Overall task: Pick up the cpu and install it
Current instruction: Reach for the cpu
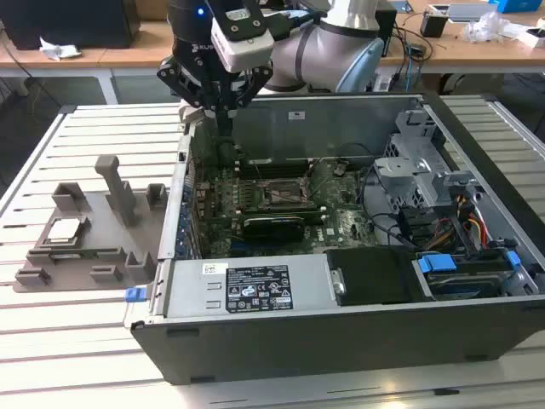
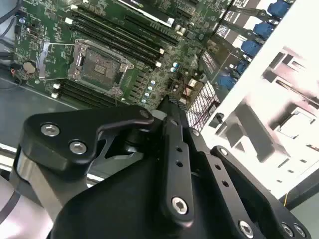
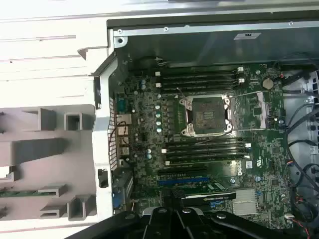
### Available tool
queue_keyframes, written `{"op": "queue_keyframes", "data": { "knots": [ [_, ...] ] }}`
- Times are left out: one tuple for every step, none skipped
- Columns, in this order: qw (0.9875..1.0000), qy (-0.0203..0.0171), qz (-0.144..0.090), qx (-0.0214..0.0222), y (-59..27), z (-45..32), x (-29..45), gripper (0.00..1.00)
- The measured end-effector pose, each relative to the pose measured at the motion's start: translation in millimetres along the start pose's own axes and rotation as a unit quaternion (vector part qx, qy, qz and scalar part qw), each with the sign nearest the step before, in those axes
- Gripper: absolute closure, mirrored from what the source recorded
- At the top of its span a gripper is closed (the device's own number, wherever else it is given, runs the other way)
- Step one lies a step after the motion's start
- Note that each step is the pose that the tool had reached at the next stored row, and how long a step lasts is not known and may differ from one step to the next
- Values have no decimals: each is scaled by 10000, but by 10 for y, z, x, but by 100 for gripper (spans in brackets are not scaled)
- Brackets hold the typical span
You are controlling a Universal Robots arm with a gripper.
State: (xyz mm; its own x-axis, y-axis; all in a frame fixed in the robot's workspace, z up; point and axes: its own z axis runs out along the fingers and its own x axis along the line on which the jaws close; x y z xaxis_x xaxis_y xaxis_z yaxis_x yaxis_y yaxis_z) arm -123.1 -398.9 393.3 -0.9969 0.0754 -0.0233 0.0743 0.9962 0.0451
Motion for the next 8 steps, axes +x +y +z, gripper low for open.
{"op": "queue_keyframes", "data": {
  "knots": [
    [10000,0,0,0,-3,-2,73,89],
    [10000,0,0,0,-11,-4,196,89],
    [10000,0,0,0,-13,-5,233,89],
    [10000,-1,0,0,-17,-6,276,89],
    [10000,0,-1,0,-21,-7,331,89],
    [10000,0,0,0,-26,-8,403,89],
    [10000,0,-1,1,-32,-11,490,89],
    [10000,0,0,0,-36,-11,548,89]
  ]
}}
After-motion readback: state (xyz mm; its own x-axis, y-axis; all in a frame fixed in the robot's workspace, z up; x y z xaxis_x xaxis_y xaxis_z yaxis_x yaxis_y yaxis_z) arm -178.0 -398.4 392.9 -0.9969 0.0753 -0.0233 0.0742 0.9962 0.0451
